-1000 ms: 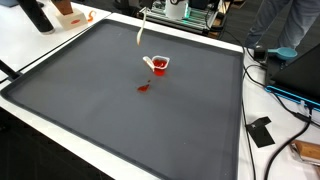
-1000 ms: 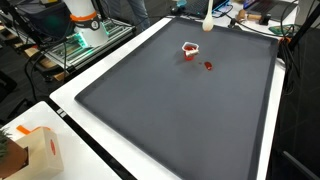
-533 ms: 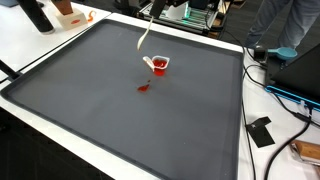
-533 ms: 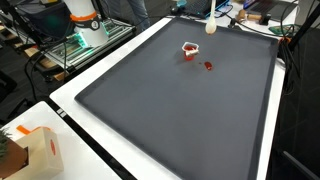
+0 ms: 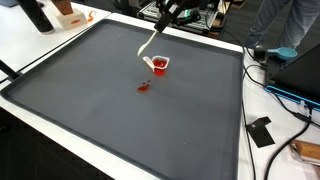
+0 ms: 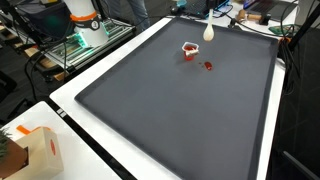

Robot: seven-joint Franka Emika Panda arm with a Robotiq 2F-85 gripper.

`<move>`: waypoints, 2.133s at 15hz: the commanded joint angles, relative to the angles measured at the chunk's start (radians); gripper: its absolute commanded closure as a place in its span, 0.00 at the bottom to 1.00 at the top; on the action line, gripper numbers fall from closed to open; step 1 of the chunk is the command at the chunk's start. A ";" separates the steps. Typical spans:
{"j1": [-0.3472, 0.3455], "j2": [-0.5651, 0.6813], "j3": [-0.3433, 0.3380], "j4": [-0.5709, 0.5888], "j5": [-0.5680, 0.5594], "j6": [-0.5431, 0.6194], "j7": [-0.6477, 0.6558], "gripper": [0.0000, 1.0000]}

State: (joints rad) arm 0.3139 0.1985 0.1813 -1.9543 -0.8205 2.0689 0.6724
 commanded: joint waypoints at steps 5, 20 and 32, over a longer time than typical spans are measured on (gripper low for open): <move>0.050 0.074 0.009 0.018 -0.108 -0.090 0.169 0.97; 0.059 0.129 0.012 0.026 -0.162 -0.103 0.247 0.97; 0.016 0.073 0.015 0.033 -0.111 -0.040 0.192 0.97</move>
State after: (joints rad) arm 0.3570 0.3045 0.1874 -1.9074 -0.9601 1.9926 0.8984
